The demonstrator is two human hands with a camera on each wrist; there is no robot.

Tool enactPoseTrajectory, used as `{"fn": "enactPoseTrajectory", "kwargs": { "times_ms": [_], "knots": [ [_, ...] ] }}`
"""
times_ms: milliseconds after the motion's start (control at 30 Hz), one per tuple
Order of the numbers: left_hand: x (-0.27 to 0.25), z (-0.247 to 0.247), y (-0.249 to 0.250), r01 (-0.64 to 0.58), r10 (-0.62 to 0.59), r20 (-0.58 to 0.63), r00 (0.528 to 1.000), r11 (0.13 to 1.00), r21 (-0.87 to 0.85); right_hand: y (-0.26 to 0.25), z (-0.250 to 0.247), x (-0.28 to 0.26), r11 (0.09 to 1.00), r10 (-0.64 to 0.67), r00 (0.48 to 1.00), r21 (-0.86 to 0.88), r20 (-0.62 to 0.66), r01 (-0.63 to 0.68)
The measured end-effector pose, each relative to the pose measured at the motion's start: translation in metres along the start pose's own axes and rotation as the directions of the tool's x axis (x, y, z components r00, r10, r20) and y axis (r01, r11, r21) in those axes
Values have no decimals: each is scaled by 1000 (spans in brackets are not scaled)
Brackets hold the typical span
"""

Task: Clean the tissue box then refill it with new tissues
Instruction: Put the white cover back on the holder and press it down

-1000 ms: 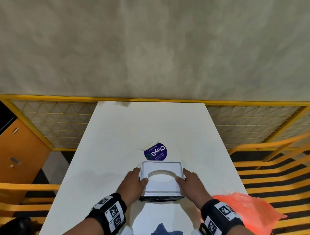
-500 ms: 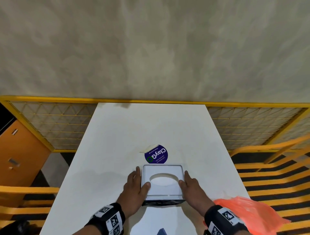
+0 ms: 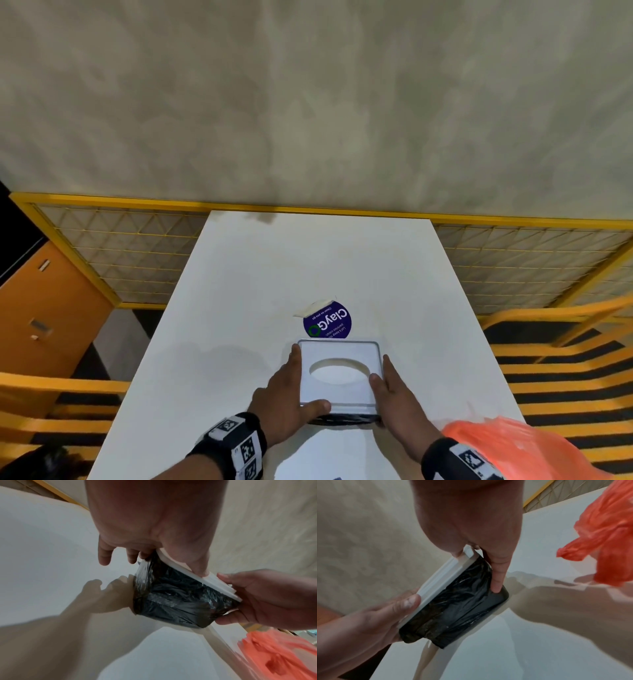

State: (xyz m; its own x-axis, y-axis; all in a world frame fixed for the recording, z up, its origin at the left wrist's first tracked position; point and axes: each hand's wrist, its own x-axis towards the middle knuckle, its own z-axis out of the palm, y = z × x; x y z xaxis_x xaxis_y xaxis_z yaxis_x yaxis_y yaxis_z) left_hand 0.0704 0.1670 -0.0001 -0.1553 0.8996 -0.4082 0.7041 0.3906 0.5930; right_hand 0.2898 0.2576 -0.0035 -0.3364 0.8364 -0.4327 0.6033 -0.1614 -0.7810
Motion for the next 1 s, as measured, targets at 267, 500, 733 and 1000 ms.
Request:
{"fn": "enactPoseTrajectory", "kwargs": {
  "times_ms": [267, 500, 733, 1000],
  "knots": [
    [40, -34, 4, 12, -12, 4, 1000, 1000, -9, -36, -4, 37, 1000, -28, 999, -6, 21, 28],
    [43, -25, 7, 90, -90, -11, 996, 995, 50, -19, -5, 52, 973, -98, 989, -195, 112, 119],
    [41, -24, 9, 110, -110, -4, 994, 993, 49, -72, -4, 66, 539, -469, 882, -779, 40, 322],
    [43, -22, 5, 122, -122, -1, 992, 992, 35, -101, 4, 109, -137, -431, 647, -754, 629, 642]
  ]
}}
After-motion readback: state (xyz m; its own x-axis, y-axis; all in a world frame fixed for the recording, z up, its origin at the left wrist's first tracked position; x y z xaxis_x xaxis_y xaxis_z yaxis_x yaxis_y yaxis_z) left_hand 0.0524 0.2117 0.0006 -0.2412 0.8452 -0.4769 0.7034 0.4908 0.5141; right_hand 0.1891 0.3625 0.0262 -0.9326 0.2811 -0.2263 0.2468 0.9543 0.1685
